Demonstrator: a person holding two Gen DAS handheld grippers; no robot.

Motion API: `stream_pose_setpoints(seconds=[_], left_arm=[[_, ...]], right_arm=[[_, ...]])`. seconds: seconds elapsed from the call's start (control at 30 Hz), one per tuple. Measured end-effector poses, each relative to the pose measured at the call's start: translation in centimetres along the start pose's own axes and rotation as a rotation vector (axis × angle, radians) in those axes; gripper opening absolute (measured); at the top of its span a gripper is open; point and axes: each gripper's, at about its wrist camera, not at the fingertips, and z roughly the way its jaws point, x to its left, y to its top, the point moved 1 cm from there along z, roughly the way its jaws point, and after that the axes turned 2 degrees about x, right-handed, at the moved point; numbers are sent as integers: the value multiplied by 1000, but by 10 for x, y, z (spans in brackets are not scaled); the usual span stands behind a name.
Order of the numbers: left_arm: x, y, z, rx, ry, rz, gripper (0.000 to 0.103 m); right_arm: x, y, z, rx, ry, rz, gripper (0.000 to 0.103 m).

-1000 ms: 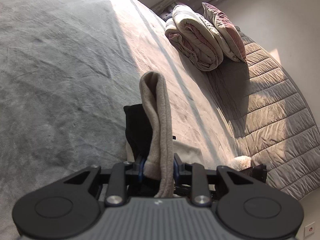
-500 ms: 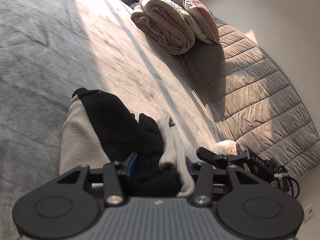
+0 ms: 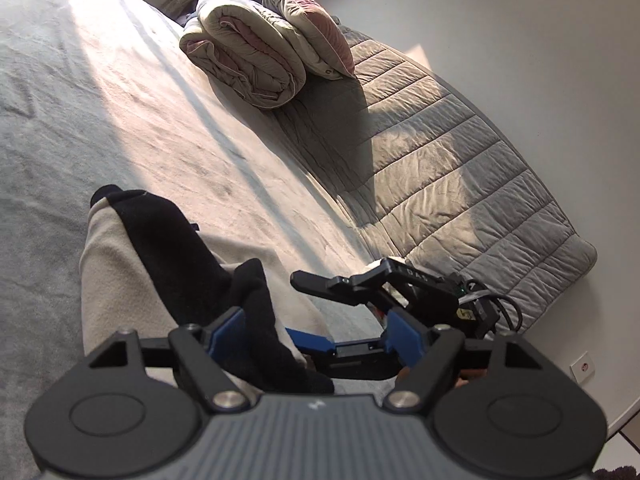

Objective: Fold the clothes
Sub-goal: 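Lift the blanket edge and fold it over the bundle with both grippers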

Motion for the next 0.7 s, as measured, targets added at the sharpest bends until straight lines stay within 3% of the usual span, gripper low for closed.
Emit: stream_pose_setpoints(seconds=[0.1, 0.23, 0.47, 0.63, 0.67, 0.7], left_arm=[[6, 6, -18, -65, 76, 10, 66], [15, 7, -27, -61, 220, 59, 55], [29, -5, -18, 16, 340, 94, 53], [15, -16, -8, 21, 396, 207, 57], [14, -15, -8, 17, 395, 208, 59], [14, -14, -9, 14, 394, 209, 59]], right_arm=[[9, -4, 4, 2, -21, -32, 60], [23, -7, 9, -18, -61, -95, 60], [49, -21, 24, -29, -144, -234, 61], [61, -30, 47, -66, -261, -376, 61], [63, -31, 52, -77, -287, -406, 58], [65, -32, 55, -89, -308, -435, 45]])
